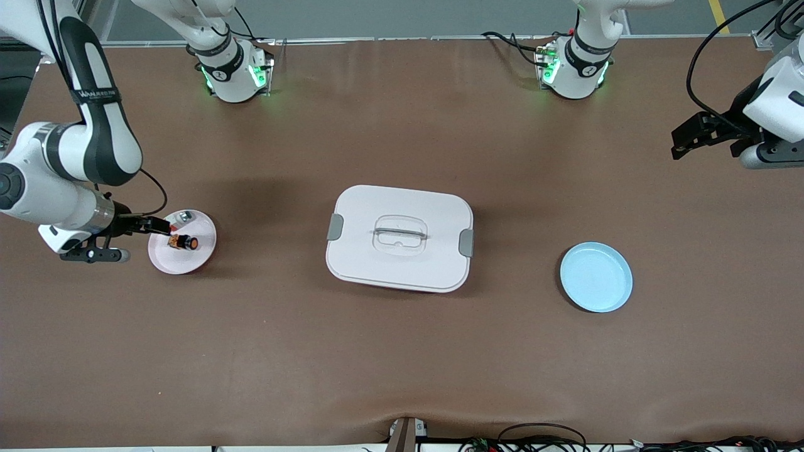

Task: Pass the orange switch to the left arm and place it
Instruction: 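Reach the right gripper down over the white plate's black-orange switch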

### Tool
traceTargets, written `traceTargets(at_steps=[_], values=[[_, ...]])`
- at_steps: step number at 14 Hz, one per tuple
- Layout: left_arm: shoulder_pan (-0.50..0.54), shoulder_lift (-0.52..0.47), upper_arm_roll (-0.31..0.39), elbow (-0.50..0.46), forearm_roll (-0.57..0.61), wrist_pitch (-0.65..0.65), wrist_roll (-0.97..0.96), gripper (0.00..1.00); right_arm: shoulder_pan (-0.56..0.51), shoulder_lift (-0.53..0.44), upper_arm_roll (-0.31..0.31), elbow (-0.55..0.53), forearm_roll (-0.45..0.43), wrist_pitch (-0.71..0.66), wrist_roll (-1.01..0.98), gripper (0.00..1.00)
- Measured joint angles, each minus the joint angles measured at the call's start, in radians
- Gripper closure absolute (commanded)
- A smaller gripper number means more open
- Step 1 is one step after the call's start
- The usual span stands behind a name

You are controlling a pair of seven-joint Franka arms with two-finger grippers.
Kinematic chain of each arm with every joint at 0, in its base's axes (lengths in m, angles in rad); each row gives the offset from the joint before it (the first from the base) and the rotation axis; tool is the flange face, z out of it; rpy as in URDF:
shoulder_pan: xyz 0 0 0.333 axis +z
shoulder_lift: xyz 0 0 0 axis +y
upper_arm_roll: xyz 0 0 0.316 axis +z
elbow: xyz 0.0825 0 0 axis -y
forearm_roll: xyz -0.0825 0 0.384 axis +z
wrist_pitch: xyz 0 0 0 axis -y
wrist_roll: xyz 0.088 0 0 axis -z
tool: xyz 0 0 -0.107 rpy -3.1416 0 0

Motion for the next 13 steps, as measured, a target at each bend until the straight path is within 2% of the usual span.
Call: traceTargets(at_steps=[13], values=[[0.003,0.0,0.004,0.0,0.0,0.0,0.0,0.0,-0.011,0.151,-0.004,0.0,0.001,0.114,-0.035,0.0]])
